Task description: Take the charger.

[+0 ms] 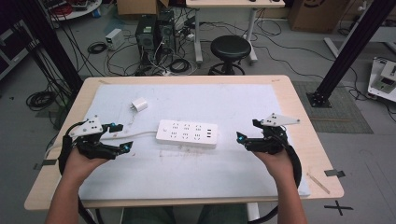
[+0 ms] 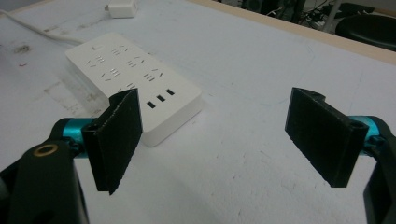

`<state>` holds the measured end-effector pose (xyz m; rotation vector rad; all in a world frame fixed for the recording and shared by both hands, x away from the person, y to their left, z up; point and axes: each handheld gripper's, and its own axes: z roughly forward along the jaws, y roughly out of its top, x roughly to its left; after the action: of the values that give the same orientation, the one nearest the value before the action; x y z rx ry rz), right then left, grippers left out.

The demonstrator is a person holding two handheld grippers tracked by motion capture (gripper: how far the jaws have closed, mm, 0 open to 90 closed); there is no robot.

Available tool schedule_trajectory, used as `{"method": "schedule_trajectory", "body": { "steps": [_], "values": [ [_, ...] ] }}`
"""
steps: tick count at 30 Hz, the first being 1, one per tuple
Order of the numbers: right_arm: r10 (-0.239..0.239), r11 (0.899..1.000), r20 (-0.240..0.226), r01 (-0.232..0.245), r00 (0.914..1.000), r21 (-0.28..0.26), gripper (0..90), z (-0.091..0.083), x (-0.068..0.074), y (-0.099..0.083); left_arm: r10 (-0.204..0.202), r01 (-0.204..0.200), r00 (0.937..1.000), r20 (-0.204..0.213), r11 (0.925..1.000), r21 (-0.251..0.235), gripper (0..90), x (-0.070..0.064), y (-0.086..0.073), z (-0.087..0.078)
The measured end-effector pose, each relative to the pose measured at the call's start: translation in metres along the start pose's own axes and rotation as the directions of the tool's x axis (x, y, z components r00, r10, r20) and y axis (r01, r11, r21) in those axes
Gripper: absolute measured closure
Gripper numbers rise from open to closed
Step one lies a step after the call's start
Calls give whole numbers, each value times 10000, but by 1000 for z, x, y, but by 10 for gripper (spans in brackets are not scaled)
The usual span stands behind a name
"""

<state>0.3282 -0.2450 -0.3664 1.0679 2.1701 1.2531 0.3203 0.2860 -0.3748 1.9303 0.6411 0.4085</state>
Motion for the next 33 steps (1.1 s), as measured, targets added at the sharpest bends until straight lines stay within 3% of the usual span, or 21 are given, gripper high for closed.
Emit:
{"method": "schedule_trajectory", "body": {
  "steps": [8,10,12,13,14,15,16,20,21,22,24,25,26,27,28,31,32,33],
  "values": [
    [-183,9998,-30,183,9998,-79,192,0,-1,2,-232,230,9994,-263,9997,-85,211,13,1,3],
    [-238,9997,7,238,9997,-49,192,0,-1,2,-147,155,9983,-571,9998,129,209,25,8,10],
    [-218,9998,-11,217,9998,-32,192,1,-1,1,-203,206,9979,-611,9998,49,209,30,11,12],
    [-206,9998,27,207,9998,-56,192,2,-1,1,-279,297,9969,-737,9993,222,209,41,16,19],
    [-240,9997,42,240,9997,-60,192,3,-1,1,-279,297,9969,-737,9993,222,209,41,16,19],
    [-259,9997,12,259,9997,-54,192,4,0,1,-110,145,9960,-888,9991,388,207,52,22,24],
    [-253,9997,23,253,9997,-17,192,5,0,0,-110,145,9960,-888,9991,388,206,52,22,24],
    [-318,9995,59,318,9995,55,192,7,1,1,-397,452,9919,-1208,9981,426,206,82,31,40],
    [-342,9994,40,342,9994,20,192,7,2,1,-397,452,9919,-1208,9981,426,206,82,31,40],
    [-331,9994,27,330,9995,31,192,7,2,1,-440,518,9917,-1204,9967,620,205,95,34,48],
    [-358,9993,89,356,9993,124,192,7,2,0,-367,491,9917,-1230,9938,995,205,107,36,57],
    [-332,9993,113,331,9994,143,192,7,3,0,-367,491,9917,-1230,9938,995,205,107,36,57],
    [-329,9993,114,327,9994,187,192,7,3,-1,-303,463,9903,-1356,9921,1165,204,118,37,65],
    [-335,9992,146,332,9993,213,192,7,3,-1,-303,463,9903,-1356,9921,1165,203,118,37,65],
    [-339,9992,125,336,9993,204,192,7,4,-2,-462,657,9890,-1406,9883,1373,204,129,36,74],
    [-322,9992,172,318,9993,241,192,7,5,-6,-355,553,9883,-1481,9897,1319,202,136,33,84],
    [-322,9992,172,318,9993,241,192,7,5,-6,-474,686,9876,-1498,9879,1392,202,141,31,89],
    [-224,9994,226,218,9995,265,192,7,5,-8,-502,788,9855,-1620,9814,1753,202,148,26,99]
  ]
}}
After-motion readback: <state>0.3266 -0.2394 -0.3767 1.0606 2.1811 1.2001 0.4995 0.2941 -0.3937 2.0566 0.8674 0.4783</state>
